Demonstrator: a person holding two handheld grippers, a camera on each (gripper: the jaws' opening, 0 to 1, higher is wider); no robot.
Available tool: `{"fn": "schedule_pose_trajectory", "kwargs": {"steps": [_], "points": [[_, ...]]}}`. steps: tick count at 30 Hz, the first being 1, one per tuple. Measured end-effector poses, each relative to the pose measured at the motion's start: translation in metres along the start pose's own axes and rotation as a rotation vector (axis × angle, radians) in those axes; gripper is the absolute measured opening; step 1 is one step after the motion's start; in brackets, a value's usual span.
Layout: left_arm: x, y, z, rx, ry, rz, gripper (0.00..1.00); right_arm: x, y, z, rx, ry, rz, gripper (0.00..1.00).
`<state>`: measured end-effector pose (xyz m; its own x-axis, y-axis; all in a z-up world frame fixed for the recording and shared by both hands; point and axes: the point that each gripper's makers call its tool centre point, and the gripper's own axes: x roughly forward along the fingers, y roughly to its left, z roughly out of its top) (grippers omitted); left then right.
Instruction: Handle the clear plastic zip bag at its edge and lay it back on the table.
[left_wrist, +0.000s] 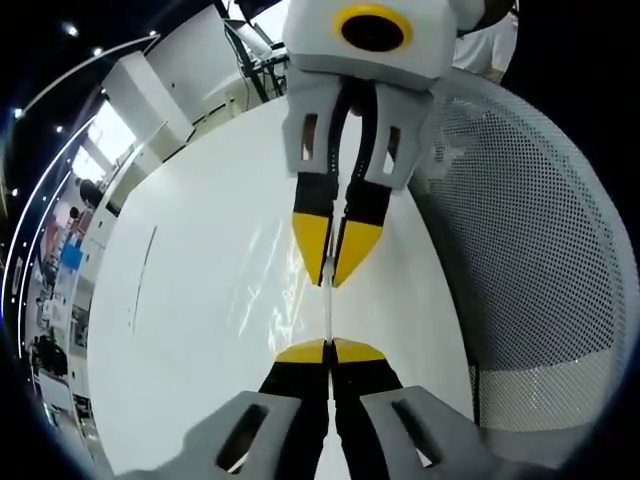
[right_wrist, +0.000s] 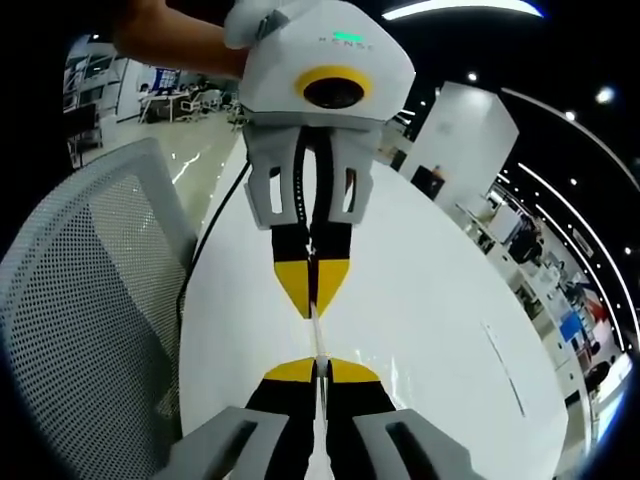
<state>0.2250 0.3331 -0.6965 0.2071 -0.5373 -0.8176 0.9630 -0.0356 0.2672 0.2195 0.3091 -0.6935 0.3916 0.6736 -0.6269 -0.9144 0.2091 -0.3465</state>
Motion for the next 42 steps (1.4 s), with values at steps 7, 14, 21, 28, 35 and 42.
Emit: {"fn": "schedule_pose_trajectory", "kwargs": {"steps": [7, 14, 21, 28, 35, 42], "points": [[-0.002, -0.001, -0.002, -0.002, 0.008, 0.002, 0.0, -0.001, 0.0, -0.001, -0.003, 0.004, -0.002, 0.0], [-0.004, 0.0, -0.007, -0.005, 0.015, 0.008, 0.0, -0.002, -0.001, -0.003, 0.001, 0.006, -0.006, 0.0], [-0.004, -0.001, -0.007, -0.01, 0.015, 0.009, 0.0, -0.002, -0.002, -0.004, 0.005, 0.007, -0.009, 0.0], [-0.004, -0.001, -0.006, -0.012, 0.014, 0.009, 0.0, -0.003, -0.002, -0.006, 0.009, 0.008, -0.012, 0.0], [-0.004, -0.001, -0.009, -0.015, 0.017, 0.008, 0.0, -0.003, -0.002, -0.006, 0.012, 0.008, -0.014, 0.0], [-0.005, -0.001, -0.01, -0.017, 0.019, 0.009, 0.0, -0.004, -0.002, -0.007, 0.015, 0.009, -0.016, 0.0]]}}
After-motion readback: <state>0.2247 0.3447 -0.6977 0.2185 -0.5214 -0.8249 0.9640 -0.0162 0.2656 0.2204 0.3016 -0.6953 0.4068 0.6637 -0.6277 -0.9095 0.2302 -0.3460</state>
